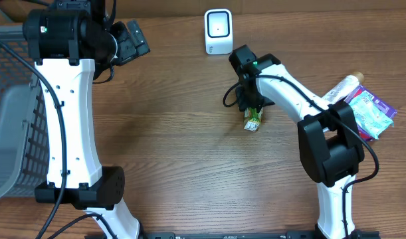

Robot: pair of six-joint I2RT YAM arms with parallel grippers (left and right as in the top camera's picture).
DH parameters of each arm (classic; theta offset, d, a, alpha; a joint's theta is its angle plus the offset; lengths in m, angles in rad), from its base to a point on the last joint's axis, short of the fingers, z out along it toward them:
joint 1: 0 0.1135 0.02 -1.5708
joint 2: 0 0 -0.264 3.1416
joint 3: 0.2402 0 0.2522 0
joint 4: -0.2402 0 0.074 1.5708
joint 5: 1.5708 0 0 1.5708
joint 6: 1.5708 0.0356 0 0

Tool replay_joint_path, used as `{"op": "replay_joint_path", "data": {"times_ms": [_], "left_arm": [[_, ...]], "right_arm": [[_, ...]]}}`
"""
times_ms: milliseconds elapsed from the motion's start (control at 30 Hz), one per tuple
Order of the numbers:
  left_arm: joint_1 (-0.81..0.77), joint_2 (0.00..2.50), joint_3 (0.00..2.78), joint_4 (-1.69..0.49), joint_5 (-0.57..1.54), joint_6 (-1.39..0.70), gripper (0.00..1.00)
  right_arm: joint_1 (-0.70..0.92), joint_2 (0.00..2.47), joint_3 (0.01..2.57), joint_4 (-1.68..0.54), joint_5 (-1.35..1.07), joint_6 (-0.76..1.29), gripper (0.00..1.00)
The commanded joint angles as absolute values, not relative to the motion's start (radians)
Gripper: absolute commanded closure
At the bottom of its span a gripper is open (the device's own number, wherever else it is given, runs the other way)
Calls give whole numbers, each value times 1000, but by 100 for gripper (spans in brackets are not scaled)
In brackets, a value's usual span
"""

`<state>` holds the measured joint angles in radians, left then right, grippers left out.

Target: Scan the item barcode

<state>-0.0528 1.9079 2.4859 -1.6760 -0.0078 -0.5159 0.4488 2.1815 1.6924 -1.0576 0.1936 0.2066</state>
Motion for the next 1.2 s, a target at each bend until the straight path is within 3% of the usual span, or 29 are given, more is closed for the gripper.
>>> {"op": "replay_joint_path", "data": {"times_ms": [0, 67, 100, 167, 233, 367, 600, 733, 833, 900, 967, 1000, 1167], "left_arm": [[-53, 1909, 2482, -1675, -4, -505, 0], [-53, 1909, 2481, -1675, -4, -505, 0], [-53, 1909, 2482, -1675, -4, -505, 0], [-53, 1909, 2482, -1675, -4, -505, 0], [-53, 1909, 2481, -1675, -4, -505, 0], [-53, 1909, 2481, -1675, -4, -505, 0], [-53, 1909, 2481, -1675, -4, -505, 0], [-53, 1909, 2482, -1675, -4, -505, 0], [-53, 1909, 2482, -1675, -4, -505, 0], [-53, 1909, 2481, -1675, -4, -505, 1], [-53, 1909, 2481, -1675, -4, -505, 1], [-53, 1909, 2482, -1675, -4, -505, 0], [-53, 1909, 2482, -1675, -4, -505, 0]], "right_arm": [[450, 2178, 1675, -1048, 197, 212, 41], [451, 2177, 1676, -1045, 169, 201, 70], [451, 2177, 1678, -1046, 146, 191, 79], [453, 2177, 1688, -1058, 97, 167, 91], [458, 2177, 1708, -1084, 42, 147, 96], [470, 2177, 1776, -1149, -84, 138, 96], [468, 2179, 1754, -1054, -731, -16, 96], [472, 2196, 1673, -921, -903, 4, 96], [483, 2219, 1638, -874, -892, 32, 96], [489, 2235, 1636, -873, -838, 40, 87], [490, 2235, 1636, -876, -770, 57, 65], [490, 2234, 1636, -877, -738, 57, 0], [469, 2232, 1664, -945, -598, 60, 0]]}}
